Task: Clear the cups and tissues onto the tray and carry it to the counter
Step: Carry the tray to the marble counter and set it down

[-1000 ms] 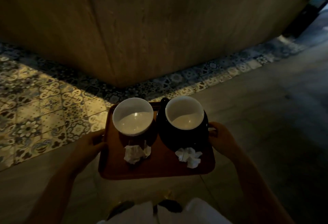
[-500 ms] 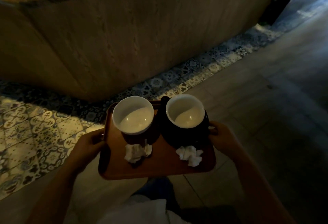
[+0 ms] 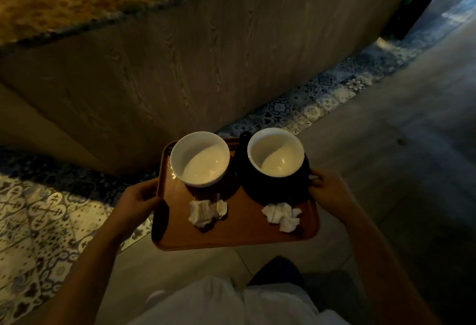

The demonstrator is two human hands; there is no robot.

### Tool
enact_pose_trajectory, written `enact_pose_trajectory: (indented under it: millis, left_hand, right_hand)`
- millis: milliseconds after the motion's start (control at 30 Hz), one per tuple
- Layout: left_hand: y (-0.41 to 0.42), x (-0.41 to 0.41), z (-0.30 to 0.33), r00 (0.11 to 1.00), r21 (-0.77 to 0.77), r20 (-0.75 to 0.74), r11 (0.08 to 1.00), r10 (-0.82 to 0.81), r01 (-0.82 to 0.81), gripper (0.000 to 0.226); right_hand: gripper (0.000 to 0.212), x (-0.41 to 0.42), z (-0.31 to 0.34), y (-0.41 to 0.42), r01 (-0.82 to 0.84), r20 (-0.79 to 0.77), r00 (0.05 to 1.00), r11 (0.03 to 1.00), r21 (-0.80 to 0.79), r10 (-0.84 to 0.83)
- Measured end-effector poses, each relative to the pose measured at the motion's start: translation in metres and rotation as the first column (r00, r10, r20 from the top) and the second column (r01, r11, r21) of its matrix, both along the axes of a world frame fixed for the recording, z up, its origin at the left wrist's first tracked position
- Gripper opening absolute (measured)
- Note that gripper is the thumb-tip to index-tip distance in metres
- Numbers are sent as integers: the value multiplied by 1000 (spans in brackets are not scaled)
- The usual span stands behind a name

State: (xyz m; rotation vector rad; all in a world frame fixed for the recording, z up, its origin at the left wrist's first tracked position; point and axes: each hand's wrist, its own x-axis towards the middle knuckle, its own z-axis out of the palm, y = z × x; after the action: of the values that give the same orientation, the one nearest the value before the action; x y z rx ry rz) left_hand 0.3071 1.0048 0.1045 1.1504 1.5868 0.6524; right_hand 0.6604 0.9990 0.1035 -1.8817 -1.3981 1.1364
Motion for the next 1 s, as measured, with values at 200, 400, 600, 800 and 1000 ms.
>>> enact_pose_trajectory:
  millis: [200,400,600,800,1000]
  left_hand:
    - [66,57,-13,995,3,7,995,99,-99,39]
    - [127,119,-11,973,16,5,973,229,-229,41]
    - [191,162,1,953,30,9,952,303,-304,38]
    - [267,174,-2,939,31,11,938,345,-345,40]
    - [362,163,-1,934,27,9,933,358,-358,42]
  right_hand:
    - [33,58,-15,100,-123,74,989,992,-40,126]
    - [32,118,-9,211,-270,130,954,963,-17,270]
    - [21,152,-5,309,-362,161,922,931,38,352]
    - [18,157,-13,402,-407,243,891,912,47,385]
    - [13,144,-16,498,-403,221,898,913,61,381]
